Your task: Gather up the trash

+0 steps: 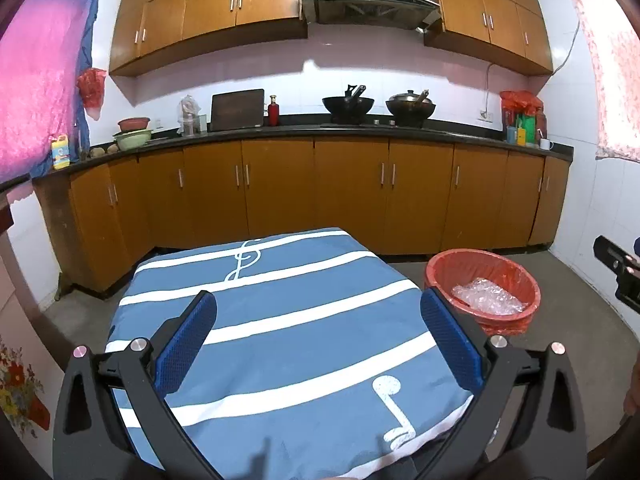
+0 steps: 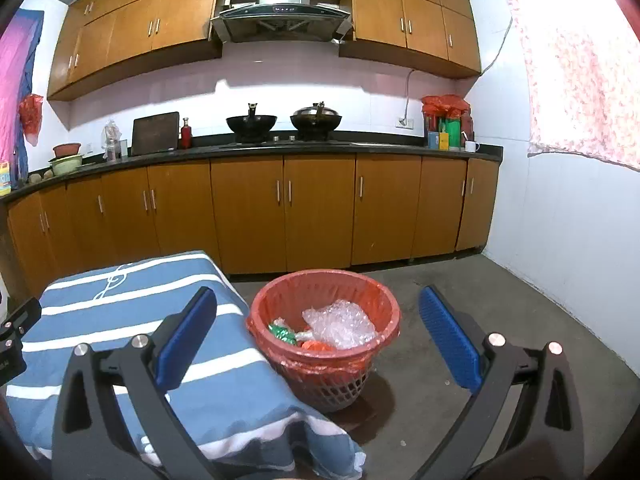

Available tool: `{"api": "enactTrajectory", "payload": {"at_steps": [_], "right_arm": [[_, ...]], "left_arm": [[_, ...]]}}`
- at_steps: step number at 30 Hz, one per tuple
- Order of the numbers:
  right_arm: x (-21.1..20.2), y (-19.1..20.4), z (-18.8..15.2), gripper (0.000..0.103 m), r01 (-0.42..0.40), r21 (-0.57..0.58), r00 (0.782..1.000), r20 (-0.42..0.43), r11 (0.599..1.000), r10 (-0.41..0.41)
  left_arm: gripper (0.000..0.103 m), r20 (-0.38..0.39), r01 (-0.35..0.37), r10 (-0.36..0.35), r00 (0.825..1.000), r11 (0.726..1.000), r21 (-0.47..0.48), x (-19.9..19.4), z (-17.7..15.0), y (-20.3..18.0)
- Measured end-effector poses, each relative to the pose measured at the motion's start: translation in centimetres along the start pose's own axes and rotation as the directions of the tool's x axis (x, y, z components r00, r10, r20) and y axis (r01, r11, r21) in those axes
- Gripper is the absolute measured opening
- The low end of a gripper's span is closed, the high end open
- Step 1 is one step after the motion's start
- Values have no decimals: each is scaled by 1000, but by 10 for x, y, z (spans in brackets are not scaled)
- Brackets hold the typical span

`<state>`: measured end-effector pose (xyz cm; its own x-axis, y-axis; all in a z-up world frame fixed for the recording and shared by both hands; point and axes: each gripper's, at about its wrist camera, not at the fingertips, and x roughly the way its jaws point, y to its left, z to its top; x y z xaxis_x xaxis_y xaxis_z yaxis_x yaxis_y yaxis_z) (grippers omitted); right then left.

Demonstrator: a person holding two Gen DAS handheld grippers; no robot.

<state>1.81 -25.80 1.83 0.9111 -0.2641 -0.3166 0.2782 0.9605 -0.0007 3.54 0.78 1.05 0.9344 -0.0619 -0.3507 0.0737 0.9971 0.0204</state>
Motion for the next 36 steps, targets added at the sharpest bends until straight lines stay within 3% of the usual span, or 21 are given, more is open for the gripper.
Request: {"api": "enactTrajectory", "payload": {"at_steps": [12, 36], "right_arm": [[-13, 10, -25, 99, -34, -26, 999, -33, 999, 33], [-15, 11, -33, 99, -13, -23, 1000, -20, 1000, 13]], "left_arm": [[101, 14, 2, -2, 1000, 1000, -4, -12, -20, 5], [101, 40, 10, -11, 999, 999, 35, -15, -31, -6]]}}
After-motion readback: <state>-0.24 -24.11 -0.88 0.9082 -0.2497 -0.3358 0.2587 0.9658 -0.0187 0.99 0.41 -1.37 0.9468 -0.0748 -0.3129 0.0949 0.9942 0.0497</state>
